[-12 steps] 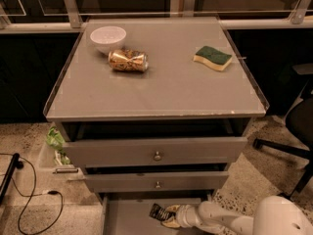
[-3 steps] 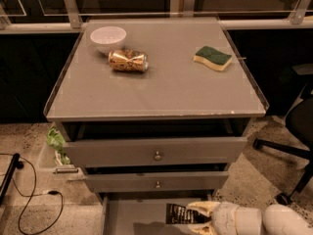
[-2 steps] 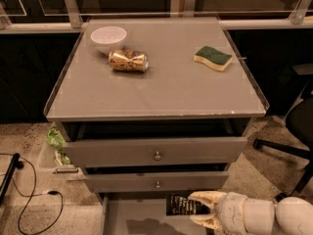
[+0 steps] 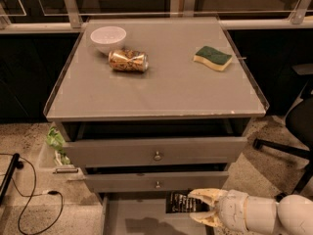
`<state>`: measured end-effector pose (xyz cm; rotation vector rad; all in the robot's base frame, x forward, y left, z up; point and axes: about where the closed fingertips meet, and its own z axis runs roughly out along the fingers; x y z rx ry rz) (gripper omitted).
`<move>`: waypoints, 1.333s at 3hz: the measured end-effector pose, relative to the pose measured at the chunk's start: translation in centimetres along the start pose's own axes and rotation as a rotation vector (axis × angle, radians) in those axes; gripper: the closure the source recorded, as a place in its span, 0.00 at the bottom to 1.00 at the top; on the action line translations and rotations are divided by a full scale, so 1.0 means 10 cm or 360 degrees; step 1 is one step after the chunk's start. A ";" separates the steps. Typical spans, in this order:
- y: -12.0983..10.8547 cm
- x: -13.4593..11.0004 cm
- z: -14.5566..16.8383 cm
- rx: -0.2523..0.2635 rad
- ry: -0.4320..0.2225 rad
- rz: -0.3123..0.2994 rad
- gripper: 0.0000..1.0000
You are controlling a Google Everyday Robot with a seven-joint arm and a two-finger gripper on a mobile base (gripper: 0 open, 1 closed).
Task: Pick rxbar chocolate from bottom drawer and place on counter
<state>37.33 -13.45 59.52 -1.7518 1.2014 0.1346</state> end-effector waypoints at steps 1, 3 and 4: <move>-0.45 -0.14 -0.09 -0.0024 -0.0043 -0.0030 1.00; -1.71 -0.42 -0.45 -0.0123 -0.0051 -0.0062 1.00; -2.20 -0.60 -0.75 -0.0081 -0.0020 -0.0103 1.00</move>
Offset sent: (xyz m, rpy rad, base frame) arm 0.1128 -0.0074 0.1916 -0.0143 0.0172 0.0974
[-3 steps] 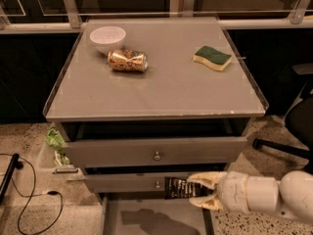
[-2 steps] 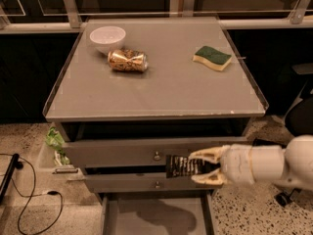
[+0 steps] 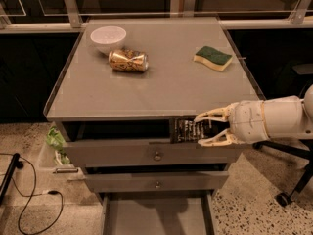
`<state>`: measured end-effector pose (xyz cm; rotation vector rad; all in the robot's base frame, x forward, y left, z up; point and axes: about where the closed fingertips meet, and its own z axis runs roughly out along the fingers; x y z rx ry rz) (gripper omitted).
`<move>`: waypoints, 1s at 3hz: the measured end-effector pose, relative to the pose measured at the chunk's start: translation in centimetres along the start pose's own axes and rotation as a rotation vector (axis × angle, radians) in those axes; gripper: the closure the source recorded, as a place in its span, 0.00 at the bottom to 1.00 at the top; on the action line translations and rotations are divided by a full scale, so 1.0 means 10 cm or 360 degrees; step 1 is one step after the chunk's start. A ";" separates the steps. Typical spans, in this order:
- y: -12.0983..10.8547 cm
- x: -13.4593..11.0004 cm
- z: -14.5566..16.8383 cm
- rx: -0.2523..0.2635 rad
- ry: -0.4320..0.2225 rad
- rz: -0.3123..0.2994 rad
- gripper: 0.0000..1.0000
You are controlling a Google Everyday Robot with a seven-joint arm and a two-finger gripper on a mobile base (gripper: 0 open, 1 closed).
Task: Pick rxbar chocolate from bottom drawer and place on counter
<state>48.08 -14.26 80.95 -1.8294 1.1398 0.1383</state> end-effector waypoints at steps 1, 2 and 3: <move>0.00 -0.01 0.00 0.0000 -0.0002 -0.0002 1.00; -0.28 -0.14 0.01 -0.0006 0.0014 -0.0084 1.00; -0.77 -0.22 0.06 -0.0013 0.0055 -0.0172 1.00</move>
Offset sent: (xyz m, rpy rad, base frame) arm 0.0386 0.0306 0.0703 -0.0773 -0.1085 0.0587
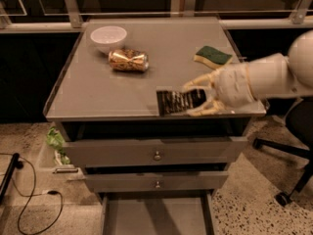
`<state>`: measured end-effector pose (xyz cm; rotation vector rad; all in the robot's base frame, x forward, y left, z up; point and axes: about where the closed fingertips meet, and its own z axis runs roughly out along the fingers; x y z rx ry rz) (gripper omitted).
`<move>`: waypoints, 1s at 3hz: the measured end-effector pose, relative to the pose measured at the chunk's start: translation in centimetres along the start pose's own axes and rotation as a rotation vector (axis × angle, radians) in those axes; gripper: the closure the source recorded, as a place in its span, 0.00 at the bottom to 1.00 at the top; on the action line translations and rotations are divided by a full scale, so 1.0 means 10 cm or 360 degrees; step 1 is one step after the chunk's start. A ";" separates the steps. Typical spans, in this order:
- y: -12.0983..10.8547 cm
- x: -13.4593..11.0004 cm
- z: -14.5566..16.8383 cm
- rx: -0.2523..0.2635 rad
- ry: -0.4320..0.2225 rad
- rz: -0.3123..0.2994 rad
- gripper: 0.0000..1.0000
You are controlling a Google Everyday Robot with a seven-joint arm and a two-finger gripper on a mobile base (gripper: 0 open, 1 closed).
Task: Pick rxbar chocolate from bottom drawer and place on counter
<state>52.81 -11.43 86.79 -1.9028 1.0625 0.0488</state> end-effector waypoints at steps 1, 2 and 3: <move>-0.38 0.05 0.12 -0.0008 -0.0031 -0.0011 1.00; -0.54 0.28 0.23 0.0027 -0.0026 0.0099 1.00; -0.48 0.60 0.38 0.0063 -0.0049 0.0345 1.00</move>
Offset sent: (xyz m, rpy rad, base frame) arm 0.1007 -0.0009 0.0086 0.0948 0.0761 -0.1132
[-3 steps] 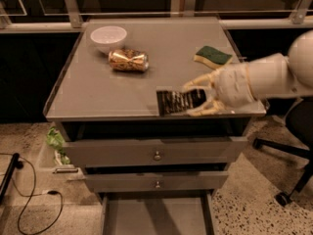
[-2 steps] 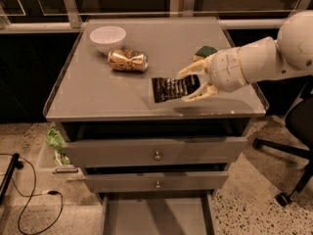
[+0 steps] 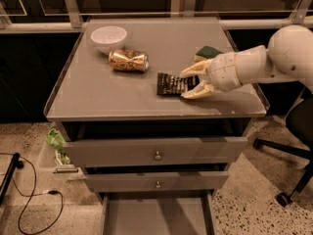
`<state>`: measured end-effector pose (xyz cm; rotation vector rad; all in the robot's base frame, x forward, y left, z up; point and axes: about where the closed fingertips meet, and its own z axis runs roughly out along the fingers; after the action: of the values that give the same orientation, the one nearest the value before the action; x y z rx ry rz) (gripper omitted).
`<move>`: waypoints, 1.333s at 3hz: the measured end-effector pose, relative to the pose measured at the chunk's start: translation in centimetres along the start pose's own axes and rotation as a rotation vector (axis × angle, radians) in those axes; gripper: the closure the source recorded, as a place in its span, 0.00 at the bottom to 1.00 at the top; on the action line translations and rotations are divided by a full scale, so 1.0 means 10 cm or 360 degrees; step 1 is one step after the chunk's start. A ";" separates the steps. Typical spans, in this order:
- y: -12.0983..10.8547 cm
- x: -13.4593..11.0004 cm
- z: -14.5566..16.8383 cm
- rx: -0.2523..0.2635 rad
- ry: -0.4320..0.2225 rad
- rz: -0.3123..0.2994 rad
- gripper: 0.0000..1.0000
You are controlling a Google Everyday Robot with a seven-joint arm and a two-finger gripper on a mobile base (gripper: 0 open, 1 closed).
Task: Pick rxbar chocolate from bottom drawer and place on counter
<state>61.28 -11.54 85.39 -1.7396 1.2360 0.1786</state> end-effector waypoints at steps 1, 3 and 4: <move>0.00 0.11 0.11 0.0011 -0.0039 0.0160 1.00; -0.23 -0.12 0.06 0.0084 -0.0033 0.0134 0.50; -0.24 -0.14 0.06 0.0088 -0.0032 0.0132 0.27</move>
Offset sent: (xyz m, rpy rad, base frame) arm 0.0086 0.0005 -0.0110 0.0553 0.0650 -0.0384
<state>62.75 -10.11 87.35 -1.6365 1.2875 0.2082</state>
